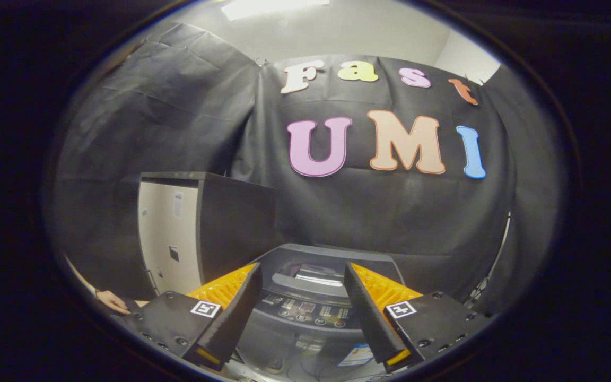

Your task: Put the clothes into the washing machine and then close the washing machine lid.

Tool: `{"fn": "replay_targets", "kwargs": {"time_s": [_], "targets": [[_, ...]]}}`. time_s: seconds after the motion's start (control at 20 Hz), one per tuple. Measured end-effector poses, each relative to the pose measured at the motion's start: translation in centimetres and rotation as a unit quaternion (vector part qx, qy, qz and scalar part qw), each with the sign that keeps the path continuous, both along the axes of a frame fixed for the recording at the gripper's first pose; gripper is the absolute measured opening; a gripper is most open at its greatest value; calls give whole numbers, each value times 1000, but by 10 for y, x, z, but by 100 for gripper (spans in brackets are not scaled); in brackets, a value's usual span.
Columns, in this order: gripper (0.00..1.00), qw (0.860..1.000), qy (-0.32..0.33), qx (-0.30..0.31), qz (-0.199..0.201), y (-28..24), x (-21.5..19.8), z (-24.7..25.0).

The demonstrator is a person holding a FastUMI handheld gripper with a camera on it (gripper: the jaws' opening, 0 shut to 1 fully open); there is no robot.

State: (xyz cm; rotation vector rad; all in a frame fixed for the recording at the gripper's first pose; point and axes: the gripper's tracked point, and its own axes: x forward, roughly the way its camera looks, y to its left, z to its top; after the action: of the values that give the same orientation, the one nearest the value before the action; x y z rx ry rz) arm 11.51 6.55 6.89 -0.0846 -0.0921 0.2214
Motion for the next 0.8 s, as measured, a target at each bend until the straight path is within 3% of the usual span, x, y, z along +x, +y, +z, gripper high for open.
{"fn": "replay_targets", "kwargs": {"time_s": [0.4, 0.8], "targets": [[97, 999, 35, 5, -3, -16, -28, -65], [97, 996, 52, 43, -54, -48, -40, -89]]}}
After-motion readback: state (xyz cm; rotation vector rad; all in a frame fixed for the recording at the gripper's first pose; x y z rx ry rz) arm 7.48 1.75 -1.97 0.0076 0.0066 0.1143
